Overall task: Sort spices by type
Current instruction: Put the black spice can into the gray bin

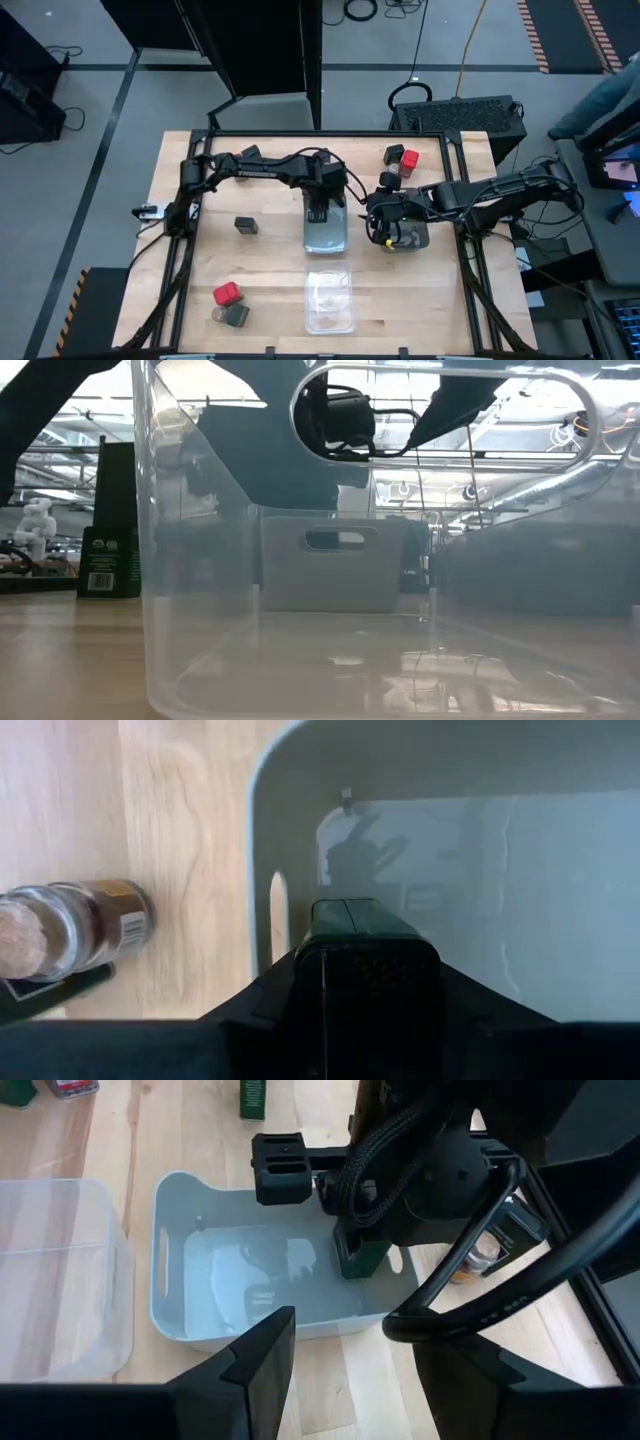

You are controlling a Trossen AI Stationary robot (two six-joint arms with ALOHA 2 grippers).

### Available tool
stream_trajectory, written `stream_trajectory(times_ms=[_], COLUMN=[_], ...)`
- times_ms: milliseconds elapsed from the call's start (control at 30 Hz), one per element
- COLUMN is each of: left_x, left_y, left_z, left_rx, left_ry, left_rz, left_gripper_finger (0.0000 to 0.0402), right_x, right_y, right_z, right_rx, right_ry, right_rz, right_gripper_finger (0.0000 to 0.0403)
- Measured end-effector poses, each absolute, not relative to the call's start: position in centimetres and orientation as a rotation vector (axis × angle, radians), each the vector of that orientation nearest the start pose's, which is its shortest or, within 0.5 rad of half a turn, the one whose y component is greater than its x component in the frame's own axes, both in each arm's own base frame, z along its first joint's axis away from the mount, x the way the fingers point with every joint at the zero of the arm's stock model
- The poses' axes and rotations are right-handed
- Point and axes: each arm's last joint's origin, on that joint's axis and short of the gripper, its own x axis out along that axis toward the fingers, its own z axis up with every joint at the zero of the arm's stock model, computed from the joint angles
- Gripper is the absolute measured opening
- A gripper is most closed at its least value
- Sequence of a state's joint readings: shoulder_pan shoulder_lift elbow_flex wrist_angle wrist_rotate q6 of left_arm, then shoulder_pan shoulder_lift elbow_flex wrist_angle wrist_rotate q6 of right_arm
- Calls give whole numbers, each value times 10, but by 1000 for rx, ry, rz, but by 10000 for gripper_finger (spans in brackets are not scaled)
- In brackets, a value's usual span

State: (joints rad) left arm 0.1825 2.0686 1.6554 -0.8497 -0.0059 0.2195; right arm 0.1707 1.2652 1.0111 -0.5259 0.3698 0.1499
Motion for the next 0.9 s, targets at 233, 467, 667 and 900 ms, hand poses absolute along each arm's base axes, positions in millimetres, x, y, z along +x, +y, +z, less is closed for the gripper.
stream_trajectory(times_ms=[233,467,667,900], left_x=[416,416,417,420], left_y=[77,77,73,61], left_z=[200,199,200,206], left_rx=[76,73,106,224], left_ry=[1276,1280,1284,1265], left_rz=[26,26,100,60], left_gripper_finger=[134,160,239,258], right_x=[258,258,258,258], right_y=[34,34,34,34], right_z=[285,285,285,286], right_rx=[-63,-63,-60,-60], right_ry=[736,734,734,730], right_rz=[-244,-244,-245,-244], right_gripper_finger=[185,185,185,185])
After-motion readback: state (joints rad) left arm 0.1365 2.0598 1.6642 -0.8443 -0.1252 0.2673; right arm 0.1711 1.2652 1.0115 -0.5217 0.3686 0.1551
